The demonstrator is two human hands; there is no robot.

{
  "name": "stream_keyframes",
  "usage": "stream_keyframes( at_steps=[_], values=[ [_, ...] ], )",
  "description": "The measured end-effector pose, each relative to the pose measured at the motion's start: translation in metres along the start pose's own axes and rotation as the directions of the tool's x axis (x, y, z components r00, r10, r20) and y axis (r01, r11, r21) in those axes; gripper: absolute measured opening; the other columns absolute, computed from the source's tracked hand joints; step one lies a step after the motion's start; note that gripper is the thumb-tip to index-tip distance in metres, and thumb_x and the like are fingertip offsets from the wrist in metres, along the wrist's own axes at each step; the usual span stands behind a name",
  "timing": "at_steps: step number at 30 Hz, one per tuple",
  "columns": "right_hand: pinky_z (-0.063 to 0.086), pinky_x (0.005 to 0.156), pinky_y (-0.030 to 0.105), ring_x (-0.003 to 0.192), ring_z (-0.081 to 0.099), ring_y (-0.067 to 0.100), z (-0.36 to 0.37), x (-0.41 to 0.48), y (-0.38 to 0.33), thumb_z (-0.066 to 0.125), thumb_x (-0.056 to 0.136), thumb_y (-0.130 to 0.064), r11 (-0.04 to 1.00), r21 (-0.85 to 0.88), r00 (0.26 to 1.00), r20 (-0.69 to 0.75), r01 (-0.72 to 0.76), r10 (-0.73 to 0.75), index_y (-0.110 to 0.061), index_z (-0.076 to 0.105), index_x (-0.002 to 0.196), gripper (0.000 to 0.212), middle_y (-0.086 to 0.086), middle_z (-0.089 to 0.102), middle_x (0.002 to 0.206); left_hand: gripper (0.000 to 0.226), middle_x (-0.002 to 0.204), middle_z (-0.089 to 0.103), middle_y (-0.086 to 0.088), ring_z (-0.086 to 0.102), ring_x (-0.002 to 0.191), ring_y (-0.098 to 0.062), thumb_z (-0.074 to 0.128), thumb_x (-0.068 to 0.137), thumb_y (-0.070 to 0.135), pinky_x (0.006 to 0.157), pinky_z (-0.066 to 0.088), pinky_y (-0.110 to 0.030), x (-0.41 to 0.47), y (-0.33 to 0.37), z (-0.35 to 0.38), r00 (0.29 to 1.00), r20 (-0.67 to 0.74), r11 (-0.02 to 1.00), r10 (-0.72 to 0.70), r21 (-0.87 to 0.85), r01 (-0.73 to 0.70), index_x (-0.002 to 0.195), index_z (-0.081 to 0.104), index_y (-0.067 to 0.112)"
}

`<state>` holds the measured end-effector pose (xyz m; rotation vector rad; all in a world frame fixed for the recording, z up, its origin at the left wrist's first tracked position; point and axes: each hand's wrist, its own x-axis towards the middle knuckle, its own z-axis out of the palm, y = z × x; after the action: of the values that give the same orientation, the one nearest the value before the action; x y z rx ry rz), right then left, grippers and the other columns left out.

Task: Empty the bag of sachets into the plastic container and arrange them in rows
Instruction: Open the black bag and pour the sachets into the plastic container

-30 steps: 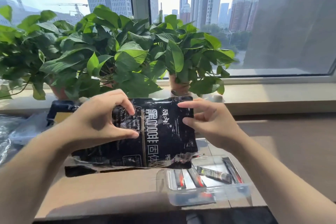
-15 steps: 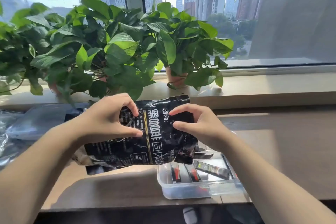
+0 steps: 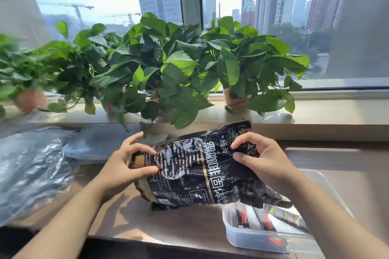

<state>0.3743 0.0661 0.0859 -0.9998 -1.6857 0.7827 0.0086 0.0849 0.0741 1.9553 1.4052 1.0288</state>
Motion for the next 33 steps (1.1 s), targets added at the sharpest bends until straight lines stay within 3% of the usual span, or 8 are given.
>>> stream_keyframes(
  at_steps=[4, 7, 9, 14, 17, 23, 28, 33],
  values=[
    [0.036, 0.084, 0.000, 0.100, 0.061, -0.008, 0.000, 0.001, -0.001, 0.075, 0.085, -0.004, 1.000, -0.010, 1.000, 0.000, -0.004, 0.004, -0.030, 0.071, 0.084, 0.026, -0.020, 0.072, 0.099, 0.042, 0.123, 0.069, 0.005, 0.057, 0.124, -0.009, 0.097, 0.057, 0.016, 0.102, 0.047, -0.034, -0.015, -0.027, 0.017, 0.978, 0.030, 0.850, -0.205, -0.491, 0.193, 0.095, 0.081, 0.021],
    [0.036, 0.084, -0.001, 0.101, 0.061, -0.008, 0.000, 0.000, -0.001, 0.075, 0.085, -0.004, 1.000, -0.006, 1.000, -0.005, -0.011, 0.011, -0.030, 0.071, 0.084, 0.026, -0.020, 0.072, 0.100, 0.039, 0.079, 0.071, 0.005, 0.067, 0.082, -0.008, 0.094, 0.053, 0.015, 0.086, 0.057, -0.029, -0.017, -0.032, 0.030, 0.958, 0.056, 0.756, -0.281, -0.602, 0.257, 0.090, 0.083, 0.021],
    [0.036, 0.084, -0.002, 0.102, 0.061, -0.008, 0.000, 0.000, -0.001, 0.075, 0.085, -0.003, 1.000, 0.003, 1.000, -0.014, -0.019, 0.019, -0.030, 0.071, 0.083, 0.027, -0.020, 0.072, 0.101, 0.041, 0.075, 0.066, -0.005, 0.064, 0.078, -0.019, 0.096, 0.051, 0.011, 0.072, 0.059, -0.022, -0.015, -0.031, 0.036, 0.955, 0.038, 0.736, -0.295, -0.628, 0.252, 0.089, 0.084, 0.021],
    [0.036, 0.082, -0.003, 0.102, 0.062, -0.007, -0.001, 0.000, -0.002, 0.074, 0.085, -0.002, 1.000, 0.005, 0.999, -0.042, -0.023, 0.023, -0.031, 0.072, 0.083, 0.029, -0.019, 0.072, 0.102, 0.043, 0.069, 0.075, 0.000, 0.065, 0.078, -0.036, 0.090, 0.054, 0.023, 0.075, 0.058, -0.043, -0.011, -0.024, 0.039, 0.955, -0.057, 0.807, -0.290, -0.551, 0.212, 0.096, 0.082, 0.021],
    [0.038, 0.085, 0.000, 0.104, 0.063, -0.006, -0.008, 0.000, -0.005, 0.076, 0.085, -0.006, 0.999, -0.033, 0.999, -0.032, -0.029, 0.027, -0.032, 0.074, 0.088, 0.026, -0.020, 0.073, 0.104, 0.058, 0.077, 0.078, 0.000, 0.072, 0.074, -0.018, 0.097, 0.044, 0.048, 0.061, 0.059, -0.028, -0.011, -0.012, 0.028, 0.968, -0.117, 0.877, -0.223, -0.458, 0.147, 0.097, 0.082, 0.027],
    [0.041, 0.081, 0.003, 0.098, 0.067, -0.004, -0.034, 0.002, -0.020, 0.080, 0.082, -0.015, 0.965, -0.256, 0.996, 0.089, 0.052, -0.030, -0.034, 0.077, 0.094, 0.022, -0.023, 0.075, 0.102, 0.054, 0.101, 0.078, 0.005, 0.074, 0.091, -0.011, 0.095, 0.051, 0.051, 0.074, 0.061, -0.023, -0.007, 0.019, -0.002, 0.991, -0.091, 0.948, -0.097, -0.311, 0.064, 0.100, 0.081, 0.034],
    [0.048, 0.076, 0.007, 0.091, 0.072, 0.001, -0.052, -0.003, -0.032, 0.080, 0.082, -0.012, 0.958, -0.277, 0.989, 0.144, 0.076, -0.037, -0.031, 0.081, 0.094, 0.023, -0.019, 0.077, 0.095, 0.040, 0.096, 0.078, 0.014, 0.072, 0.083, 0.000, 0.089, 0.056, 0.039, 0.063, 0.052, -0.007, 0.001, 0.042, -0.011, 0.994, -0.108, 0.973, -0.017, -0.229, -0.008, 0.095, 0.081, 0.037],
    [0.059, 0.072, 0.025, 0.083, 0.067, 0.008, -0.060, -0.011, -0.031, 0.085, 0.077, -0.012, 0.965, -0.250, 0.996, 0.071, 0.076, -0.060, -0.031, 0.081, 0.089, 0.023, -0.015, 0.071, 0.090, 0.039, 0.067, 0.072, 0.020, 0.065, 0.062, 0.006, 0.089, 0.056, 0.040, 0.057, 0.046, -0.004, 0.004, 0.056, -0.014, 0.994, -0.103, 0.981, 0.043, -0.181, -0.061, 0.094, 0.081, 0.039]
  ],
)
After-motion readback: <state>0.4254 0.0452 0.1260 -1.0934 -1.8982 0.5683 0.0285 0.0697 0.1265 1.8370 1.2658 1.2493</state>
